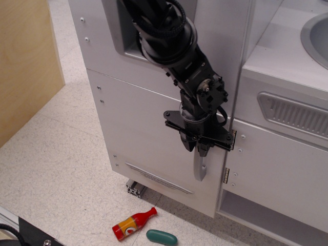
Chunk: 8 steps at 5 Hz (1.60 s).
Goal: Open low fridge
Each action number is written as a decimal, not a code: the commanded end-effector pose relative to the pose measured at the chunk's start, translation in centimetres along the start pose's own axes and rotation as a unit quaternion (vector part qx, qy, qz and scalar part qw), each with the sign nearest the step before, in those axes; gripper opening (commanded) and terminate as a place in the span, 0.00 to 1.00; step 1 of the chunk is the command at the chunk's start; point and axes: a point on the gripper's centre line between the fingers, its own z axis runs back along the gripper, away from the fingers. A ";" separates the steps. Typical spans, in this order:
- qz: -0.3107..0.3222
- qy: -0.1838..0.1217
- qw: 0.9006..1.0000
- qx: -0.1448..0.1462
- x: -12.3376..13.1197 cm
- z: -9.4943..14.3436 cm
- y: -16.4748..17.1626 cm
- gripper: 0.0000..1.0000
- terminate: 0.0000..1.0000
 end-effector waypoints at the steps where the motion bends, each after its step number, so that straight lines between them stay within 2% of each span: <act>1: -0.034 -0.004 0.999 0.006 -2.5 2.9 1.9 0.00 0.00; 2: -0.034 0.009 0.999 0.018 -4.2 3.7 3.4 0.00 0.00; 3: -0.069 0.046 0.997 0.008 -4.4 7.0 4.9 1.00 0.00; 4: -0.083 0.040 0.996 -0.005 -3.3 9.7 5.4 1.00 0.00; 5: -0.089 0.016 0.995 -0.031 -1.6 11.5 4.8 1.00 0.00; 6: -0.096 -0.008 0.995 -0.034 -0.2 11.1 3.3 1.00 0.00; 8: -0.095 -0.027 0.994 -0.043 1.5 7.6 0.7 1.00 0.00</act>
